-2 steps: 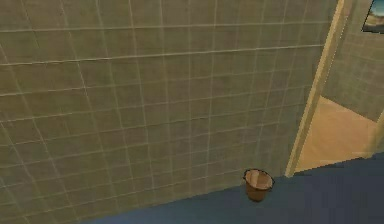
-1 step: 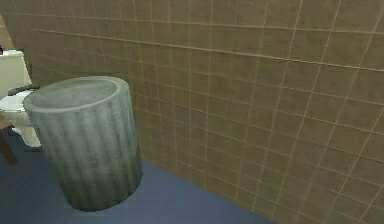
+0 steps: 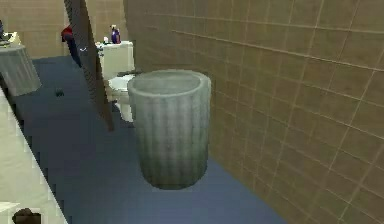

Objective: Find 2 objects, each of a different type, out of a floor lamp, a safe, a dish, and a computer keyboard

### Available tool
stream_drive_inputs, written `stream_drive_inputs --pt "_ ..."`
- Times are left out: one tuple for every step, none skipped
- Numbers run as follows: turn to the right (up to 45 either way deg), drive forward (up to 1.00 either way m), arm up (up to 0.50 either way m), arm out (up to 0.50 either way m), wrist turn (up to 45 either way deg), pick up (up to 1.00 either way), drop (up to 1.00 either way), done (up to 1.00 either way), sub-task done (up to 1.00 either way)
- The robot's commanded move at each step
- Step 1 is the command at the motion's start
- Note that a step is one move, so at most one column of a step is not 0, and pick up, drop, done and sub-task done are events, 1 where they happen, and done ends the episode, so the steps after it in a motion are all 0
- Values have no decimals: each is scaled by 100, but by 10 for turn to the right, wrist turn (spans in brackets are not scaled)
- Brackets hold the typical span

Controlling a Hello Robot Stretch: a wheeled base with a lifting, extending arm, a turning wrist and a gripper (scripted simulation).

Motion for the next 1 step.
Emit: stream_drive_inputs --pt "0 25 0 0 0 0 0 0 0"
